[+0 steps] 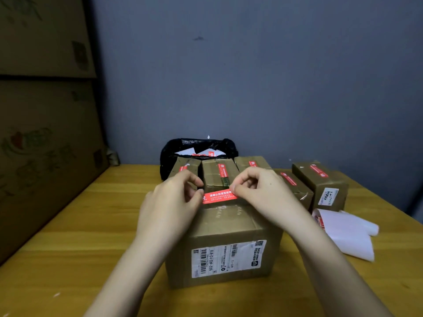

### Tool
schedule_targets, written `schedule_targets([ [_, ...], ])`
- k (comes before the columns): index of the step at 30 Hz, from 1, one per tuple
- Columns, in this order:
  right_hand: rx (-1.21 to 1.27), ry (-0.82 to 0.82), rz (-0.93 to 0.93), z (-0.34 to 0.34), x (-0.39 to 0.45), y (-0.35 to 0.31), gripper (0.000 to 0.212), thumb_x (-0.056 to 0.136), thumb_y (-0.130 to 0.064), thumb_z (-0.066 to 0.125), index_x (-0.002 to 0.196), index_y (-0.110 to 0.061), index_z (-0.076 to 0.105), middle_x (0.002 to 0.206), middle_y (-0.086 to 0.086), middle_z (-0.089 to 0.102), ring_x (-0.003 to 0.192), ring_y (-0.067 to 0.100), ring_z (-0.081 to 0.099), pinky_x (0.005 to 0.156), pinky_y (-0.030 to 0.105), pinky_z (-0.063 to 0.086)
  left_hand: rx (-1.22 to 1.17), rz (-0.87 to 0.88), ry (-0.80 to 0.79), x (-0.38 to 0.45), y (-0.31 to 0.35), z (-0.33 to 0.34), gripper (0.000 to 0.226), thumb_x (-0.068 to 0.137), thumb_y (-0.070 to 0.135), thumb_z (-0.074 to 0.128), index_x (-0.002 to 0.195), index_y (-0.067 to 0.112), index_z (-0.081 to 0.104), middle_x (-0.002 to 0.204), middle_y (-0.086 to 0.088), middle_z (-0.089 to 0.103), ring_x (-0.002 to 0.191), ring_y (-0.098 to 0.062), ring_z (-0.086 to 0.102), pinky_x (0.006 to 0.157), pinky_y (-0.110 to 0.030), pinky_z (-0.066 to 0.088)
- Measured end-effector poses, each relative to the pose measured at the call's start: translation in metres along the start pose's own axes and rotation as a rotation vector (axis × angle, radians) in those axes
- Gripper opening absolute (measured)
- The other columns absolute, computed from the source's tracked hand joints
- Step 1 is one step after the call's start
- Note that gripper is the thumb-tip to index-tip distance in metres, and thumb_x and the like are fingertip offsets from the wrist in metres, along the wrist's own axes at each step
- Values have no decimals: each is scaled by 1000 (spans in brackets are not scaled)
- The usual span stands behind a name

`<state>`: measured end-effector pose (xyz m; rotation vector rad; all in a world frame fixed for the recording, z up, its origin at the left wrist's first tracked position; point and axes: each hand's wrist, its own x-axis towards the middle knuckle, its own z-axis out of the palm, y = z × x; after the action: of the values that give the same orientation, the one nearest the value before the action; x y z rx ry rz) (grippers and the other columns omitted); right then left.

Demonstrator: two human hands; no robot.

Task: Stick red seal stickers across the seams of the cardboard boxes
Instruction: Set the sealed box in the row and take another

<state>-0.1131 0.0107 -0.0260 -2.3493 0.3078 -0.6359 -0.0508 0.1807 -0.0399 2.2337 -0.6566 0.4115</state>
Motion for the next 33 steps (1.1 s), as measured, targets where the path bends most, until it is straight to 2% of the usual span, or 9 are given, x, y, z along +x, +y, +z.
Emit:
schedule_targets([
  [5,-113,-100,19,-4,4,2,13,82,-28,69,70,-27,68,83,-9,65,78,5,56,80,36,51,142,34,-46,2,6,2,10,90,34,57,100,35,53,84,15,62,91,-12,59,76,-30,40],
  [9,-136,-134,38,-2,3,2,12,84,-30,68,72,-28,68,85,-11,65,80,4,57,82,36,51,255,68,-11,2,8,6,16,92,36,53,108,35,50,101,9,63,101,-17,60,78,-31,40],
  [13,-152,-156,55,-1,4,4,14,85,-31,68,71,-31,67,83,-13,64,81,3,56,83,33,50,324,84,-10,2,7,12,18,93,35,50,110,33,49,109,7,63,105,-19,59,77,-30,38],
  [26,-178,-186,66,2,4,7,12,85,-30,66,74,-28,69,78,-13,65,80,3,58,76,26,47,324,75,-30,0,5,17,22,93,37,50,114,34,48,110,10,61,105,-18,58,75,-29,39],
  [33,-197,-182,49,3,3,8,15,85,-28,66,70,-30,66,75,-14,62,74,-1,53,63,15,38,309,85,-26,-1,3,18,20,93,37,50,112,33,49,106,10,62,104,-18,57,73,-29,37],
])
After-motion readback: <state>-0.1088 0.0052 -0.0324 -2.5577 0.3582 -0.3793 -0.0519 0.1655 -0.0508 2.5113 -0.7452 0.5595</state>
